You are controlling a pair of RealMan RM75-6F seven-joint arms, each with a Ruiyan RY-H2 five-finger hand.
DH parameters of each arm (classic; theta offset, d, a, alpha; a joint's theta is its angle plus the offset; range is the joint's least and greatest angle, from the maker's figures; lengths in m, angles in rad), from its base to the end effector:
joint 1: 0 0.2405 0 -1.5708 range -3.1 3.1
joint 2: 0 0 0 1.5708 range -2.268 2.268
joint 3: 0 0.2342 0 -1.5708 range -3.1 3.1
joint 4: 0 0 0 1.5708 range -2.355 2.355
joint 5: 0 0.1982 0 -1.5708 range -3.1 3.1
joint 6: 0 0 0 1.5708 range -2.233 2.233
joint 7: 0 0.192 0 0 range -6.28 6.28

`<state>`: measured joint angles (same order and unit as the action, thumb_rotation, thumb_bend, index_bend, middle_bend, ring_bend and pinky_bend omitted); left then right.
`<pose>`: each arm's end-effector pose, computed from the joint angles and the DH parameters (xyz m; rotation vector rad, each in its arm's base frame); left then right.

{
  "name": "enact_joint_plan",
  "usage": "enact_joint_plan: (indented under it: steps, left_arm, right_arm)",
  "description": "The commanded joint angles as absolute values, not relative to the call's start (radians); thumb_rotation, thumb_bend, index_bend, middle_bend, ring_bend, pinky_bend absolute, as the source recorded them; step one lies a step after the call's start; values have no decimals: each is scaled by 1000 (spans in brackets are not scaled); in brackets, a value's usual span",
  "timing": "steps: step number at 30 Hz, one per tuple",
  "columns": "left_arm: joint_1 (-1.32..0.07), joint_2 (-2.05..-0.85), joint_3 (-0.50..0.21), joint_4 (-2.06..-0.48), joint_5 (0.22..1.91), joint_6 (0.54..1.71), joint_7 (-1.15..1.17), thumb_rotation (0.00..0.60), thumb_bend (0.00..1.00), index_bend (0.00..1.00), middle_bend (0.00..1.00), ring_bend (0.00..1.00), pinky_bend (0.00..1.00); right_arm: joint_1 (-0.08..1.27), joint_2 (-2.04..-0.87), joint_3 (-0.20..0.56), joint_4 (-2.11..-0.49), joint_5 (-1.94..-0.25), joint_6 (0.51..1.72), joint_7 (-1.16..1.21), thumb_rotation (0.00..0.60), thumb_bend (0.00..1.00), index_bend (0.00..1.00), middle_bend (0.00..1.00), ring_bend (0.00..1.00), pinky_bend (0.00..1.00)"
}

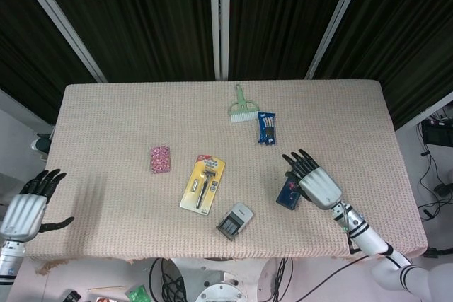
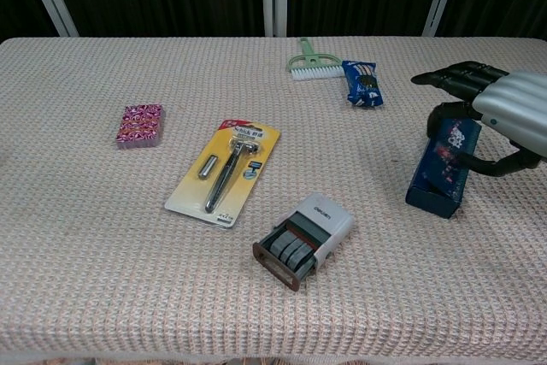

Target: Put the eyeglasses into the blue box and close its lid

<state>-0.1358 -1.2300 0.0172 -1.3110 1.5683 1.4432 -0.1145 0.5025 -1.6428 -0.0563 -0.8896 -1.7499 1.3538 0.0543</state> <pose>-0.3195 0.2321 0.1323 -1.5377 -0.8644 -0.8409 -0.2171 -0.3162 -0.0019 1.9884 -0.4795 1.0047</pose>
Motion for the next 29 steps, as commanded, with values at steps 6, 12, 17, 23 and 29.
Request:
enact_joint_plan:
  steps: [6, 12, 17, 23, 29]
  left_arm:
    - [-133, -1230, 18, -1317, 1567, 1444, -109, 482, 0, 104, 88, 68, 193]
    - [-134, -1225, 13, -1329, 1571, 1455, -100, 484, 0, 104, 89, 68, 193]
    - [-132, -1217, 10, -1350, 1578, 1471, -89, 480, 0, 104, 88, 68, 193]
    - [-131, -1200, 6, -1383, 1588, 1489, -67, 483, 0, 104, 88, 68, 193]
    - [-127, -1184, 1, -1403, 1596, 1511, -54, 482, 0, 104, 89, 68, 193]
  right_arm:
    - [501, -1664, -51, -852, -1760, 1399, 89, 600, 176, 0, 0, 0, 0]
    - [446, -1586, -17, -919, -1740, 1541, 114, 600, 176, 0, 0, 0, 0]
    - [316, -1434, -2, -1078, -1643, 1631, 115, 600, 173, 0, 0, 0, 0]
    - [159, -1291, 15, -1226, -1475, 1655, 150, 600, 155, 0, 0, 0, 0]
    - [95, -1244, 22, -1260, -1379, 1590, 164, 600, 155, 0, 0, 0, 0]
